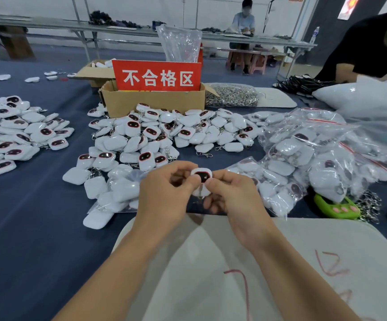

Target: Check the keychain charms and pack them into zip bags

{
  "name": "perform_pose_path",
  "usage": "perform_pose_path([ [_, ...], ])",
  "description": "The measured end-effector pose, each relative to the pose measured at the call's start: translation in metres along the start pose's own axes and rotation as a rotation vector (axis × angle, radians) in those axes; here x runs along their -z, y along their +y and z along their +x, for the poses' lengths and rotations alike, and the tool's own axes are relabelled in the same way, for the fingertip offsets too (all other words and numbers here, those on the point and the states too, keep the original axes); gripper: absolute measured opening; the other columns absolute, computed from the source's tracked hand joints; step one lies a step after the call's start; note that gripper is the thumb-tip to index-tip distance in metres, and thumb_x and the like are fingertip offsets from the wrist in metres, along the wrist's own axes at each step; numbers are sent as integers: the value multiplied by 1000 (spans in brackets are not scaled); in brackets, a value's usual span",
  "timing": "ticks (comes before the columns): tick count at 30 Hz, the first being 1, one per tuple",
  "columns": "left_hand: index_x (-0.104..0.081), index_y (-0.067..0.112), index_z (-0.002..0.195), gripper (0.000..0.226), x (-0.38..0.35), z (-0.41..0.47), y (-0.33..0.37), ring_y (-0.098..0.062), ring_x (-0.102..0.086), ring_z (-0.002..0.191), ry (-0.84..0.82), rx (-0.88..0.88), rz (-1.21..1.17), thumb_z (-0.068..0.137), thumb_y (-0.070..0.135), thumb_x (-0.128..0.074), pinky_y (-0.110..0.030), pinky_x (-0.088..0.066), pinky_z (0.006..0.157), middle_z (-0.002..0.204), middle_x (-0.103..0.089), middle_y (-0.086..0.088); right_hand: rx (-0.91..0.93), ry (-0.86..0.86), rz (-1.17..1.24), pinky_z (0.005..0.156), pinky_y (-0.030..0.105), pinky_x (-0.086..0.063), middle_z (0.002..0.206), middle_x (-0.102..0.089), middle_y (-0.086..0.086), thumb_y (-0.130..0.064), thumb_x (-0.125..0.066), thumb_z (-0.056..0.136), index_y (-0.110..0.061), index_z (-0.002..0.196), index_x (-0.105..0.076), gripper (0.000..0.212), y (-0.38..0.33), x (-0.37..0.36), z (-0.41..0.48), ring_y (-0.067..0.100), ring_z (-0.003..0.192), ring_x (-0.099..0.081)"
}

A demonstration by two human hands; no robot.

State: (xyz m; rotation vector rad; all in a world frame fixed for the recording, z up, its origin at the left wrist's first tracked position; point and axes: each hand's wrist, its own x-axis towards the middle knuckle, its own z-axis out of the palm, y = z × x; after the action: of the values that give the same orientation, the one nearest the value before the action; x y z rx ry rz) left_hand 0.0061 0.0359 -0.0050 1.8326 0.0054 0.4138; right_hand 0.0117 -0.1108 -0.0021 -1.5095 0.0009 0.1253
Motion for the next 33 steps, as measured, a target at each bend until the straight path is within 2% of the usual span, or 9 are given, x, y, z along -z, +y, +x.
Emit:
perform_pose_path([
  [6, -81, 36, 90, 27, 2, 0, 0, -9, -75, 77, -101, 29, -108, 86, 9, -78, -16, -56, 74, 82, -79, 10, 32, 36, -24, 50, 25, -43, 68, -71, 8, -18, -63, 69, -16, 72, -72, 9, -2, -1, 2, 18, 54, -57],
  [10, -81, 42, 91, 28, 7, 0, 1, -17, -74, 73, -140, -32, -79, 82, 16, -73, -34, -62, 78, 78, -78, 3, 66, 37, -47, 48, 19, -44, 66, -72, 6, -16, -64, 68, -13, 72, -69, 8, -2, 0, 1, 14, 49, -57],
  [13, -81, 40, 90, 25, 8, -1, 2, -19, -75, 75, -152, -35, -60, 79, 20, -72, -45, -62, 82, 79, -78, 3, 60, 43, -55, 50, 21, -44, 66, -73, 5, -15, -64, 70, -12, 74, -69, 7, -1, -1, 0, 14, 49, -57],
  [18, -81, 41, 83, 21, 4, -4, 4, -13, -75, 72, -85, 36, -74, 73, 25, -73, -38, -63, 78, 76, -78, 8, 39, -7, -47, 53, 25, -45, 73, -74, 10, -6, -63, 84, -5, 87, -71, 9, -1, -1, -2, 15, 54, -56],
  [21, -81, 41, 78, 19, 4, -2, 3, -11, -72, 67, -10, 66, -87, 67, 27, -75, -35, -60, 70, 73, -77, 8, 50, -58, -47, 54, 22, -46, 74, -74, 13, -7, -66, 79, -9, 86, -72, 10, -2, -5, -4, 12, 53, -58],
  [24, -80, 42, 81, 19, 3, -1, 2, -8, -73, 70, 6, 52, -89, 69, 27, -78, -27, -57, 71, 75, -77, 11, 82, -74, -74, 52, 16, -45, 66, -71, 2, -4, -70, 75, -13, 88, -71, 16, -1, -7, -4, 6, 53, -58],
  [28, -81, 38, 83, 16, 1, -1, 2, -7, -75, 75, -20, 0, -81, 76, 23, -79, -19, -58, 71, 79, -78, 13, 74, -17, -47, 50, 18, -45, 68, -72, 2, -8, -68, 64, -19, 83, -71, 22, -2, -6, -3, 11, 55, -58],
  [31, -81, 37, 87, 22, 2, -3, 3, -4, -75, 78, -34, -37, -12, 83, 15, -80, -20, -59, 75, 81, -78, 17, 196, 62, -217, 60, 22, -53, 75, -76, -3, -5, -73, 77, -21, 86, -72, 19, -2, -5, -4, 12, 65, -70],
  [33, -79, 41, 88, 24, 2, -6, 5, 1, -73, 77, -21, -67, 92, 83, 17, -81, -22, -58, 76, 79, -75, 23, 324, 154, -385, 62, 21, -54, 73, -74, -9, 1, -71, 83, -23, 83, -71, 24, -2, -2, -4, 10, 66, -69],
])
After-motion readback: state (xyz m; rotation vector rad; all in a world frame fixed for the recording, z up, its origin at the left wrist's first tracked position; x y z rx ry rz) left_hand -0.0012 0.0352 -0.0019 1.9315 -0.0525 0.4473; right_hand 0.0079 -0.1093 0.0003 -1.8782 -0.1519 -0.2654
